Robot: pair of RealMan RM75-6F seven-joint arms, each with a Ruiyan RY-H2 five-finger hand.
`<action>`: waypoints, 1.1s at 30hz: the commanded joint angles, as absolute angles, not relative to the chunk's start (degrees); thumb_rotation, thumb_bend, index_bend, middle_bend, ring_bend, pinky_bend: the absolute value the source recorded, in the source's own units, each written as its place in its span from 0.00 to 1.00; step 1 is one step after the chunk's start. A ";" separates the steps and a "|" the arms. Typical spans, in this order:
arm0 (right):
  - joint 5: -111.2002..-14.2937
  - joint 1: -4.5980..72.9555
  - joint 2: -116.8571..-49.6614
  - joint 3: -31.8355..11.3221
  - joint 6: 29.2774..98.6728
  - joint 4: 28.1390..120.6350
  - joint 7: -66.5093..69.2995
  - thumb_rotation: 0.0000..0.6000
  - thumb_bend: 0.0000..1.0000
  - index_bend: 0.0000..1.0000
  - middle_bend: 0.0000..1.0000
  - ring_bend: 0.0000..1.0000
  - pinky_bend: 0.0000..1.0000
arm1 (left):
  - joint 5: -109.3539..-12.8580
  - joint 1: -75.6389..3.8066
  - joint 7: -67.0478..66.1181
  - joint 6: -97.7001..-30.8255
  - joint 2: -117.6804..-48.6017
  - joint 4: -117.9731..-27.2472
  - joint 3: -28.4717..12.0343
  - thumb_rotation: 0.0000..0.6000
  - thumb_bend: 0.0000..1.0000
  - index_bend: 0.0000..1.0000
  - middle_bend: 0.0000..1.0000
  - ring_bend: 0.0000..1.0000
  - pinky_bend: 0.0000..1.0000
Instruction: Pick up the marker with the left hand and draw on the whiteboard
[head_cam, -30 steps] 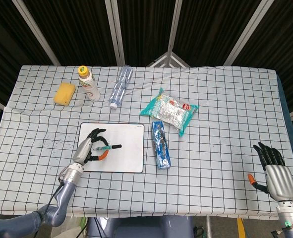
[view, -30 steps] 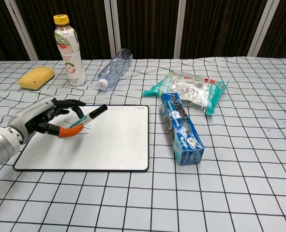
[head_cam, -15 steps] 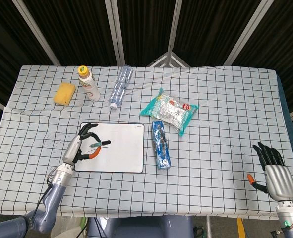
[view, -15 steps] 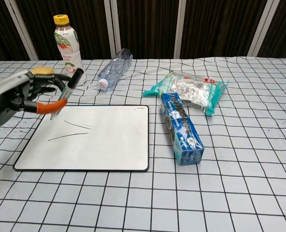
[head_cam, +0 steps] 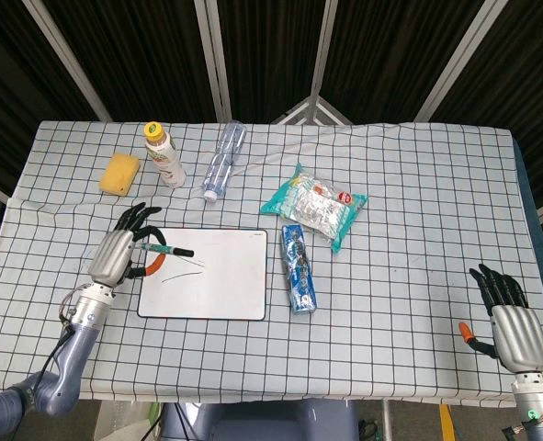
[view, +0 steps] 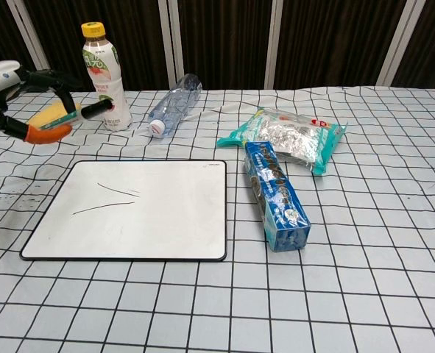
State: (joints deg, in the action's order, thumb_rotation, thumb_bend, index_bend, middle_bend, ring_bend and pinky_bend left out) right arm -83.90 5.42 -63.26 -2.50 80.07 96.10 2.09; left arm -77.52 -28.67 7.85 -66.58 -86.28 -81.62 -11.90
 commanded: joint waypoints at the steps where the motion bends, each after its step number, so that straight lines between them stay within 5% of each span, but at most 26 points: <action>1: -83.91 5.40 -63.32 -2.45 80.07 96.21 1.87 1.00 0.35 0.00 0.00 0.00 0.00 | -73.65 -28.56 -1.88 -63.98 -85.35 -76.71 -9.86 1.00 0.54 0.66 0.12 0.00 0.00; 16: -83.91 5.29 -63.27 -2.40 80.16 96.42 1.78 1.00 0.35 0.00 0.00 0.00 0.00 | -70.14 -28.96 -6.05 -60.72 -90.55 -67.56 -8.65 1.00 0.46 0.62 0.09 0.00 0.00; 19: -83.98 5.27 -63.25 -2.37 80.18 96.42 1.79 1.00 0.35 0.00 0.00 0.00 0.00 | -69.98 -29.00 -5.93 -60.56 -91.25 -67.31 -8.65 1.00 0.42 0.59 0.07 0.00 0.00; 25: -83.92 5.20 -63.15 -2.37 80.23 96.46 1.88 1.00 0.35 0.00 0.00 0.00 0.00 | -69.21 -28.97 -6.28 -59.77 -91.59 -68.47 -8.59 1.00 0.09 0.52 0.00 0.00 0.00; 33: -83.99 5.19 -63.01 -2.31 80.16 96.48 1.95 1.00 0.35 0.00 0.00 0.00 0.00 | -68.32 -26.81 -4.99 -61.41 -86.84 -76.62 -8.87 1.00 0.06 0.48 0.00 0.00 0.00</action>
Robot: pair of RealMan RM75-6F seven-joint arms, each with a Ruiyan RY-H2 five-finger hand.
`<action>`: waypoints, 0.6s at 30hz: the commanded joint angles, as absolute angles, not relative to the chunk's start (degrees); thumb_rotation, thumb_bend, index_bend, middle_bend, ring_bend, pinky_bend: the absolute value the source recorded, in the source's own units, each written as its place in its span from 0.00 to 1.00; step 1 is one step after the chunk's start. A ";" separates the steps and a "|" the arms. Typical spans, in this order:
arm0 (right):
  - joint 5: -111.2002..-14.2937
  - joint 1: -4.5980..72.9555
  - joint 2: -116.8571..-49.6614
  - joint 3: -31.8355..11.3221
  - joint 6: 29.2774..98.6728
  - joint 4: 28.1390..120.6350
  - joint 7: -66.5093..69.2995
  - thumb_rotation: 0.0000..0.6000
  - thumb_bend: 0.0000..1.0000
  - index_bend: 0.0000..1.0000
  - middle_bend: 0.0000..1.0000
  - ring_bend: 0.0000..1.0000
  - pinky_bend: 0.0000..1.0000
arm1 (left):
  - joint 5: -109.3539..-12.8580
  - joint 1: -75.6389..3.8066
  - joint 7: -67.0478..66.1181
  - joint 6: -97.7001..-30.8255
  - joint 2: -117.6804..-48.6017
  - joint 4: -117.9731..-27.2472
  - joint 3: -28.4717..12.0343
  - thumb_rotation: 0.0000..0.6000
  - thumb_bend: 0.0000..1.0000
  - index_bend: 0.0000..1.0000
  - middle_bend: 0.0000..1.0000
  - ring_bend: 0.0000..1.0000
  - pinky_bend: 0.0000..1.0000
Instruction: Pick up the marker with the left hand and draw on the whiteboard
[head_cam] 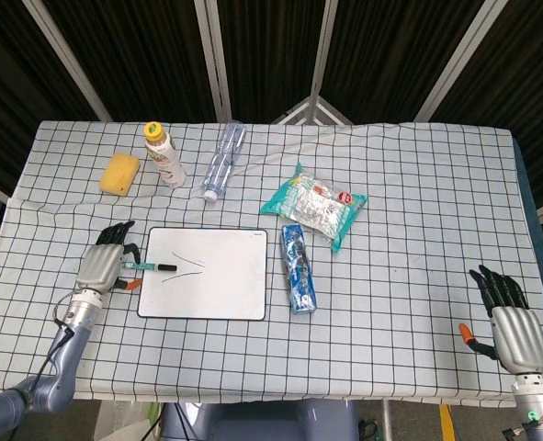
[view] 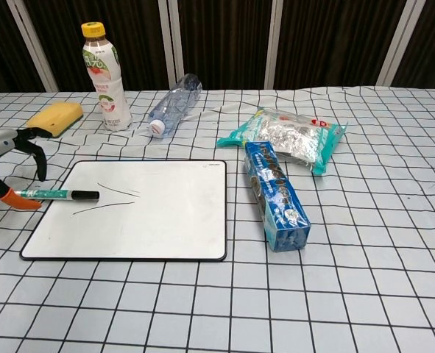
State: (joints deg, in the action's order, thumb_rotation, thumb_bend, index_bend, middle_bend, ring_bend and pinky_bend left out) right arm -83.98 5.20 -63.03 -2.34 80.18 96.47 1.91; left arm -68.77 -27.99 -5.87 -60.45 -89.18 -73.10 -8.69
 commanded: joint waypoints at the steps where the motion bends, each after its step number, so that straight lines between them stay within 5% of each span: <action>1: -83.98 5.20 -62.99 -2.31 80.13 96.47 1.95 1.00 0.35 0.00 0.00 0.00 0.00 | -68.39 -26.48 -4.73 -61.79 -86.04 -77.92 -8.91 1.00 0.07 0.48 0.00 0.00 0.00; 5: -84.10 5.22 -62.92 -2.25 80.09 96.47 1.90 1.00 0.35 0.00 0.00 0.00 0.00 | -70.43 -24.40 -2.63 -64.83 -81.15 -85.47 -8.63 1.00 0.06 0.43 0.00 0.00 0.00; 11: -84.16 5.23 -62.92 -2.27 80.11 96.41 1.92 1.00 0.35 0.00 0.00 0.00 0.00 | -74.00 -19.44 2.48 -68.85 -72.19 -96.29 -5.64 1.00 0.06 0.00 0.00 0.00 0.00; 18: -84.25 5.26 -63.17 -2.25 80.19 96.39 1.28 1.00 0.35 0.00 0.00 0.00 0.00 | -80.67 -13.16 -3.56 -79.45 -65.87 -97.00 -1.79 1.00 0.06 0.00 0.00 0.00 0.00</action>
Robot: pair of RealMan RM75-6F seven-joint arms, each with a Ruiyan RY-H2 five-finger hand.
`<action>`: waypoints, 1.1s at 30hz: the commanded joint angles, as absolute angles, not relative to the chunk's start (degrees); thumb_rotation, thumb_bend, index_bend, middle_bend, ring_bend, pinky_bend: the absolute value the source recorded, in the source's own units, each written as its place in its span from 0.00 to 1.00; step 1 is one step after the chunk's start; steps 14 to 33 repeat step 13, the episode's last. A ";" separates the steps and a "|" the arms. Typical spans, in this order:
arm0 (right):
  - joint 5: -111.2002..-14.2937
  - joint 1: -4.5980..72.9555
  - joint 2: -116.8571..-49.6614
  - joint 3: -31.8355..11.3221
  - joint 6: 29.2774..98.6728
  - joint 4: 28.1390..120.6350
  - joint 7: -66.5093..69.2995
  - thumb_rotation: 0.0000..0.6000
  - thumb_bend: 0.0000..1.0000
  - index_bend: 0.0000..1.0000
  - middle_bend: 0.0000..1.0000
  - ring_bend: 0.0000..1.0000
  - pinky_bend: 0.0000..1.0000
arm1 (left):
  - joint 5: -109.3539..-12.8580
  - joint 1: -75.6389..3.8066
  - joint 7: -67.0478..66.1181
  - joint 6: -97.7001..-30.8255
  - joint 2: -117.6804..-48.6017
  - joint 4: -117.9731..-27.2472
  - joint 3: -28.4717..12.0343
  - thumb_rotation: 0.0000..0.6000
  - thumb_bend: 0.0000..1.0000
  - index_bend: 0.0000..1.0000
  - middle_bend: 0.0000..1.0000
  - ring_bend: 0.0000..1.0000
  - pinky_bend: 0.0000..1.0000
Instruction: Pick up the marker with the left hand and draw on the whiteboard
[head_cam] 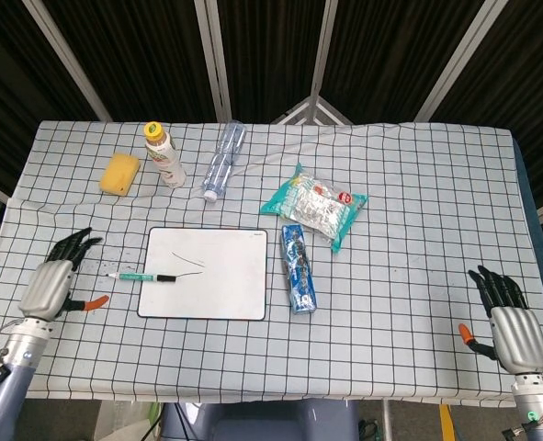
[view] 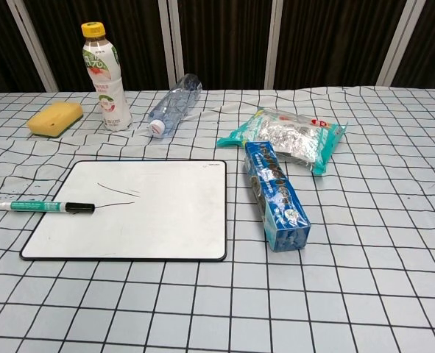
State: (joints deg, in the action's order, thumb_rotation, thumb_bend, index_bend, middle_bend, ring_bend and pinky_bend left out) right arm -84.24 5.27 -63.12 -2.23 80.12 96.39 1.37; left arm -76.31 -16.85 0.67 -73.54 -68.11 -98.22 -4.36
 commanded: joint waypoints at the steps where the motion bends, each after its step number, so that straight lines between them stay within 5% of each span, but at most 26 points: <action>1: -84.24 5.26 -63.19 -2.27 80.21 96.38 1.23 1.00 0.35 0.00 0.00 0.00 0.00 | -81.61 -12.48 -4.71 -80.81 -65.80 -96.20 -1.34 1.00 0.06 0.00 0.00 0.00 0.00; 12: -84.21 5.22 -63.12 -2.33 80.31 96.16 1.18 1.00 0.35 0.00 0.00 0.00 0.00 | -87.46 -6.35 -8.87 -90.93 -65.31 -92.68 1.46 1.00 0.06 0.00 0.00 0.00 0.00; 33: -84.23 5.22 -63.09 -2.33 80.33 96.15 1.19 1.00 0.35 0.00 0.00 0.00 0.00 | -87.43 -6.20 -8.83 -91.02 -65.29 -92.60 1.44 1.00 0.06 0.00 0.00 0.00 0.00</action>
